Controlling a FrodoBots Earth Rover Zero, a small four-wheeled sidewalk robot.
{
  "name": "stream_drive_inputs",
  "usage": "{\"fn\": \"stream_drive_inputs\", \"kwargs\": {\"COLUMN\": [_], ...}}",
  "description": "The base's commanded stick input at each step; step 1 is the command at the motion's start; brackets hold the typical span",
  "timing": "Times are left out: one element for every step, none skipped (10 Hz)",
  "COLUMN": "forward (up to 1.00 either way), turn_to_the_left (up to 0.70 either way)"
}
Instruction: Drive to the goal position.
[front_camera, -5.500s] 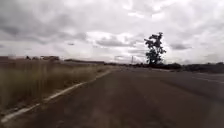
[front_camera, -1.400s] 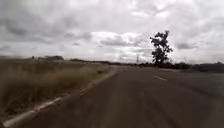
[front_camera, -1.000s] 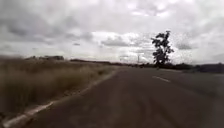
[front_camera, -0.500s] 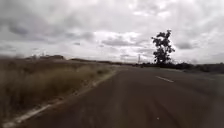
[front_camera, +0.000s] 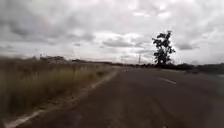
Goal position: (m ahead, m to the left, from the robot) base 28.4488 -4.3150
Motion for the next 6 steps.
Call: {"fn": "stream_drive_inputs", "kwargs": {"forward": [0.5,0.5,0.5,0.5,0.5,0.5], "turn_to_the_left": [0.0,0.0,0.0,0.0,0.0,0.0]}}
